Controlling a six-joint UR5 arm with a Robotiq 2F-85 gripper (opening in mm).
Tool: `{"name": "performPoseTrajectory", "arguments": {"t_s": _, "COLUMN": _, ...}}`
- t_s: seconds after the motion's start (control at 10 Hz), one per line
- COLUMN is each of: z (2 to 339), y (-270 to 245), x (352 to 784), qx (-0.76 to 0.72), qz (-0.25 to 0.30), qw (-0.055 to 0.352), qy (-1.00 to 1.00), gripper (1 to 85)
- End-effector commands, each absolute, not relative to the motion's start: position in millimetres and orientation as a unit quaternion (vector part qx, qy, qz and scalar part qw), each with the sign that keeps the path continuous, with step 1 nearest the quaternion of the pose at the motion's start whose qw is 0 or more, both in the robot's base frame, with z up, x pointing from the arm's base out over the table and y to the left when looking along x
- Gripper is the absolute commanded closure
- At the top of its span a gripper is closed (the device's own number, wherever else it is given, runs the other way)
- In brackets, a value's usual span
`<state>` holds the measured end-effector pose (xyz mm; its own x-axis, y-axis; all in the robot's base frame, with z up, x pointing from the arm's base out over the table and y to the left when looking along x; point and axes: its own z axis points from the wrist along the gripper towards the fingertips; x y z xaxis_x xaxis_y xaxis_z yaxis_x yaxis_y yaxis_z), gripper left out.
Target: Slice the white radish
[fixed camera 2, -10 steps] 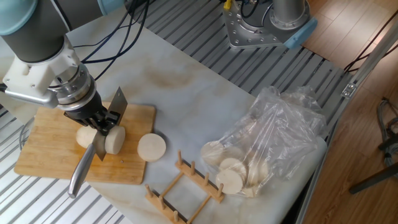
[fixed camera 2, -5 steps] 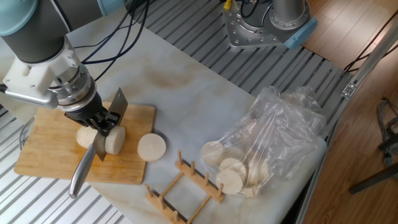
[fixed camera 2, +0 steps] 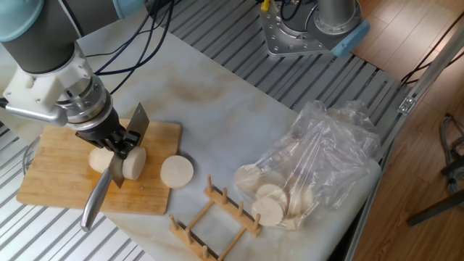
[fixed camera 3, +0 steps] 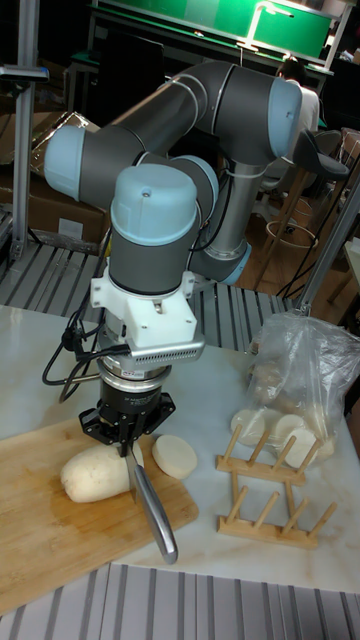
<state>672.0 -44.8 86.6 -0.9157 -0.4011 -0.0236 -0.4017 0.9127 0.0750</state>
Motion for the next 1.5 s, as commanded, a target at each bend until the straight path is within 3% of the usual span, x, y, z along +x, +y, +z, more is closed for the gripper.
{"name": "performPoseTrajectory", "arguments": {"t_s": 0.0, "z": 94.5, "y": -43.7, "x": 674.7, "qx": -0.209, "qz": 0.045, "qw": 0.007, "qy": 0.977, "gripper": 84.3}}
{"name": "performPoseTrajectory", "arguments": {"t_s": 0.4, "z": 86.7, "y": -40.3, "x": 679.1, "qx": -0.201, "qz": 0.037, "qw": 0.010, "qy": 0.979, "gripper": 78.0}}
{"name": "performPoseTrajectory", "arguments": {"t_s": 0.6, "z": 101.2, "y": -41.9, "x": 676.3, "qx": -0.221, "qz": 0.054, "qw": 0.003, "qy": 0.974, "gripper": 68.3}}
{"name": "performPoseTrajectory", "arguments": {"t_s": 0.9, "z": 105.6, "y": -33.2, "x": 675.6, "qx": -0.221, "qz": 0.066, "qw": 0.002, "qy": 0.973, "gripper": 61.7}}
{"name": "performPoseTrajectory", "arguments": {"t_s": 1.4, "z": 96.3, "y": -36.5, "x": 676.6, "qx": -0.222, "qz": 0.055, "qw": 0.004, "qy": 0.974, "gripper": 62.0}}
